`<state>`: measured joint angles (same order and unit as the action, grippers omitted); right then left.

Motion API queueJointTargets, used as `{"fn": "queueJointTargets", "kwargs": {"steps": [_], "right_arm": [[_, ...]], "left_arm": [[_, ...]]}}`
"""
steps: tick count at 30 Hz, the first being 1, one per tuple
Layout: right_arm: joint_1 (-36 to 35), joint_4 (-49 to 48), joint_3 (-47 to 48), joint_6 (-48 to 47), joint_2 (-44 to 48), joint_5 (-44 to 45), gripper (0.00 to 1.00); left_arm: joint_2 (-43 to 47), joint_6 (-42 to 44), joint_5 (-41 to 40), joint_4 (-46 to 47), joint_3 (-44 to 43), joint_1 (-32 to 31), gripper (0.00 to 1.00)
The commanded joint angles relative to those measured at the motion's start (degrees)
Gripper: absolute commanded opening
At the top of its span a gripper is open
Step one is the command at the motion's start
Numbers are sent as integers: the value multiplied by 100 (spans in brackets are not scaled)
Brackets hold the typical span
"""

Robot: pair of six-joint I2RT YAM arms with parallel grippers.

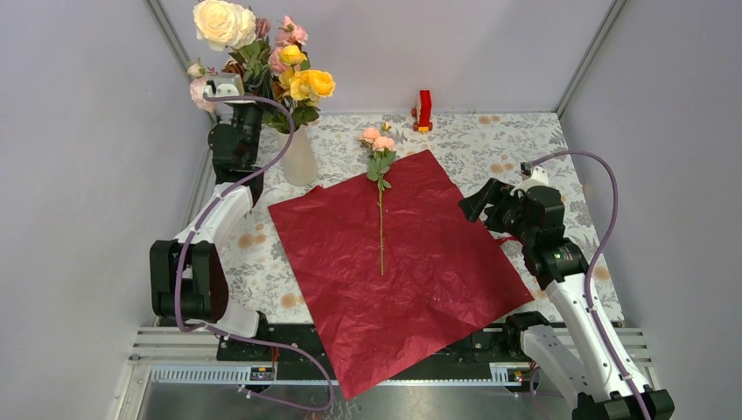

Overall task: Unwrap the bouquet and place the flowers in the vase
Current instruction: Insert the fake flower into the vase.

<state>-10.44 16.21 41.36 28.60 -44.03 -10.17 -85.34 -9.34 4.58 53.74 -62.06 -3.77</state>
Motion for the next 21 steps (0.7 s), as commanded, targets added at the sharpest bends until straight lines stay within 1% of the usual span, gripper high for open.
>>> {"fn": "queueJointTargets", "kwargs": {"steps": [1, 12, 16, 21], "right_arm": [[42, -265, 35, 40, 15, -70, 87], [41, -272, -38, 70, 61, -88, 87], [41, -266, -35, 84, 114, -98, 87], [41, -265, -27, 93, 174, -125, 87]], "left_arm": [[-204, -148, 238, -246, 366, 11, 0], [-311, 303, 176, -411, 817, -148, 0], [-176, 236, 146, -438, 723, -168, 0], [161, 361, 93, -653, 440, -168, 0]]}}
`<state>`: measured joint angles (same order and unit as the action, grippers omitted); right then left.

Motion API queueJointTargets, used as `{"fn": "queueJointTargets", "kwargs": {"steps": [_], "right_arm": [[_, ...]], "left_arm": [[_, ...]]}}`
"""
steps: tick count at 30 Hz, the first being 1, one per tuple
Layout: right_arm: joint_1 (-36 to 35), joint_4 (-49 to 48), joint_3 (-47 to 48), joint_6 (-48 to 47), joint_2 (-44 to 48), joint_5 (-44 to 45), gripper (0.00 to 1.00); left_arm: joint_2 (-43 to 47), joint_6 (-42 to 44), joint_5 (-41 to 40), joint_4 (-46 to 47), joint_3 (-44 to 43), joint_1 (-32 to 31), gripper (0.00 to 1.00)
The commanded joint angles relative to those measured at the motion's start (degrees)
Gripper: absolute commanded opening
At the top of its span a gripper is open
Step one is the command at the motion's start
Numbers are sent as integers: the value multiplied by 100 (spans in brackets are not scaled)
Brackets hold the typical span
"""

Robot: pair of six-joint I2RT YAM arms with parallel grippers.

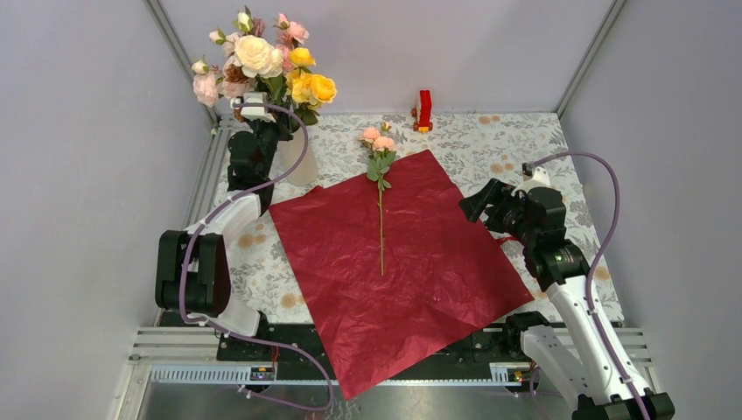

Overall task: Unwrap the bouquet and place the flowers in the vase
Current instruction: Insert the fake flower into the vase.

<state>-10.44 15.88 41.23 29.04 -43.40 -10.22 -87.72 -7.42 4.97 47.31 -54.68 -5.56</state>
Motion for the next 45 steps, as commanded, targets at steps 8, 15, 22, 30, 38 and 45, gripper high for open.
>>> {"fn": "queueJointTargets", "kwargs": {"steps": [8, 15, 22, 30, 38, 45], "right_arm": [[42, -229, -120, 118, 173, -173, 87], [42, -132, -154, 87, 328, -140, 87], [42, -100, -148, 83, 411, -139, 87], [41, -83, -150, 70, 429, -147, 87], [42, -80, -170, 74, 459, -178, 87], [42, -81, -208, 49, 506, -239, 87]], "left_arm": [[448, 140, 214, -263, -303, 18, 0], [105, 6, 239, -269, -286, 30, 0], [-118, -148, 248, -231, -263, 49, 0], [-125, -124, 231, -351, -285, 55, 12], [37, -75, 192, -529, -272, 68, 30], [318, -10, 83, -698, -153, 64, 45]]}}
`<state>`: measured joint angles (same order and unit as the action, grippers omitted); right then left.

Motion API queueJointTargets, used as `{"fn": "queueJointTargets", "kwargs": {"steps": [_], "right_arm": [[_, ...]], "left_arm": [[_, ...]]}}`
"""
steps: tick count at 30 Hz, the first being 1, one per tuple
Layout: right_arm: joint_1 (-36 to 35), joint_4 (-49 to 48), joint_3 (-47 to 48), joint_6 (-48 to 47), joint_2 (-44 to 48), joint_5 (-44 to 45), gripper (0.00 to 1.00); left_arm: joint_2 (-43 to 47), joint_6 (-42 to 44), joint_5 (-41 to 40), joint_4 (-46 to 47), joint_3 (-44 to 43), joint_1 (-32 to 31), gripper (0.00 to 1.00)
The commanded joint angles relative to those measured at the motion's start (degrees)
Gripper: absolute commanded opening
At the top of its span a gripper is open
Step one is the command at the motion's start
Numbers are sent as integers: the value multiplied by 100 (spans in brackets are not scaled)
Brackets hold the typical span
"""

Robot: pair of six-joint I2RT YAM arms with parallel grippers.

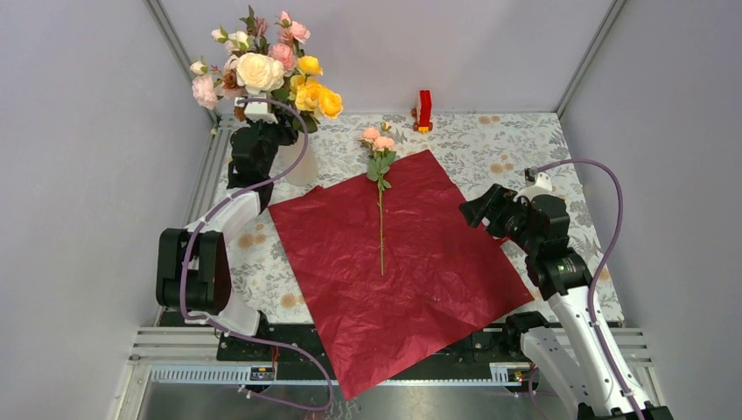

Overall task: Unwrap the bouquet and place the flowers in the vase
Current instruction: Insert the fake flower into the vase, then pick up the fake flower from the wrapping paper.

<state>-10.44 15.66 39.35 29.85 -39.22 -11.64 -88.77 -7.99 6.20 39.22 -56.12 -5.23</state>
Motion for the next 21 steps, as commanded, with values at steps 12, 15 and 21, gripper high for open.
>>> {"fn": "queueJointTargets", "kwargs": {"steps": [12, 15, 21], "right_arm": [[42, 169, 100, -134, 192, -315, 87], [42, 315, 123, -221, 252, -368, 87], [44, 798, 372, -480, 228, -670, 85]], "left_arm": [[1268, 71, -254, -574, 302, 22, 70], [1589, -26, -458, -677, 587, 23, 76], [2397, -767, -523, -1127, 1194, -76, 92]]}}
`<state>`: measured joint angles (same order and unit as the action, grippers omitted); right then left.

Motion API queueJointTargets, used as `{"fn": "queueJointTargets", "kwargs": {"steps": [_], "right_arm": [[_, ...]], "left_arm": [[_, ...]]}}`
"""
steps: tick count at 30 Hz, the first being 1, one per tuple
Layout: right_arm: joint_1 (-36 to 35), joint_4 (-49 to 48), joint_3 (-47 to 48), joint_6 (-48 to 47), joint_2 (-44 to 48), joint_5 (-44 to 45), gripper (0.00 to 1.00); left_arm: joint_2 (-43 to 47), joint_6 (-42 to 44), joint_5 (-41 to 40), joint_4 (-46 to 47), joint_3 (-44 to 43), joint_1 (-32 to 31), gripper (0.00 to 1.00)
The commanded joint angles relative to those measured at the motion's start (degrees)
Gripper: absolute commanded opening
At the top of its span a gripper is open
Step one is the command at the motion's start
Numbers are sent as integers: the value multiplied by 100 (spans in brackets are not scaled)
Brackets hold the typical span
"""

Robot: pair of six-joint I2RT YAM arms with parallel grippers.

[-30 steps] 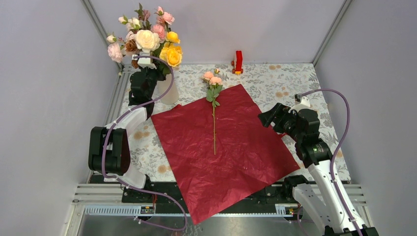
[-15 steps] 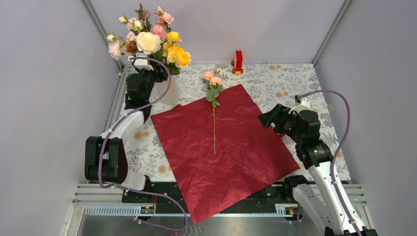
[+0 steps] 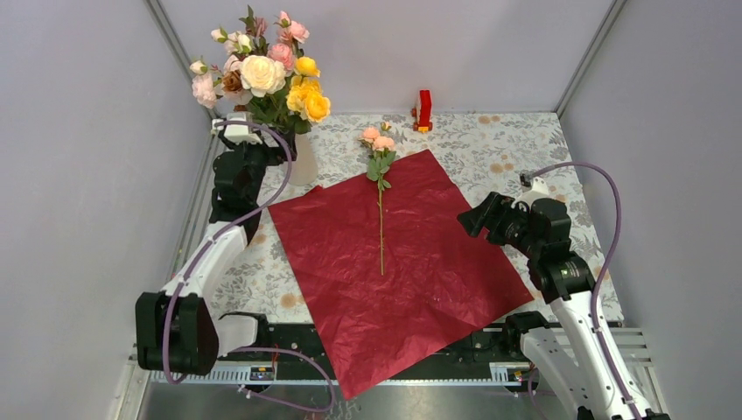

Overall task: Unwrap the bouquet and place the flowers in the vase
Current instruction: Pick up the fake flower from the wrapping paper.

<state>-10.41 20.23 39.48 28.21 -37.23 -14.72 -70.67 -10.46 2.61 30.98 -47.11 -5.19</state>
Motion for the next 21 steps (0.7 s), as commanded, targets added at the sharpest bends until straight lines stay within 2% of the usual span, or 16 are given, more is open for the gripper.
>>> {"fn": "queueJointTargets", "kwargs": {"steps": [1, 4, 7, 11, 15, 21], "right_arm": [[40, 483, 410, -400, 13, -480, 84], [40, 811, 549, -548, -134, -644, 82], [26, 1024, 635, -561, -373, -711, 77], [-46, 892, 664, -354, -634, -710, 73], [-452, 800, 920, -242, -1116, -162, 73], [-1452, 399, 1441, -12, -2460, 605, 69]], "left_arm": [[775, -630, -226, -441, 422, -136, 93], [1529, -1036, -631, -1149, 657, -250, 96], [2114, -1293, -599, -2123, 613, -259, 98], [2373, -954, -523, -3649, 311, -254, 99], [2236, -518, 139, -4586, -75, -246, 99], [2085, -587, 514, -4769, -294, -185, 99]]}}
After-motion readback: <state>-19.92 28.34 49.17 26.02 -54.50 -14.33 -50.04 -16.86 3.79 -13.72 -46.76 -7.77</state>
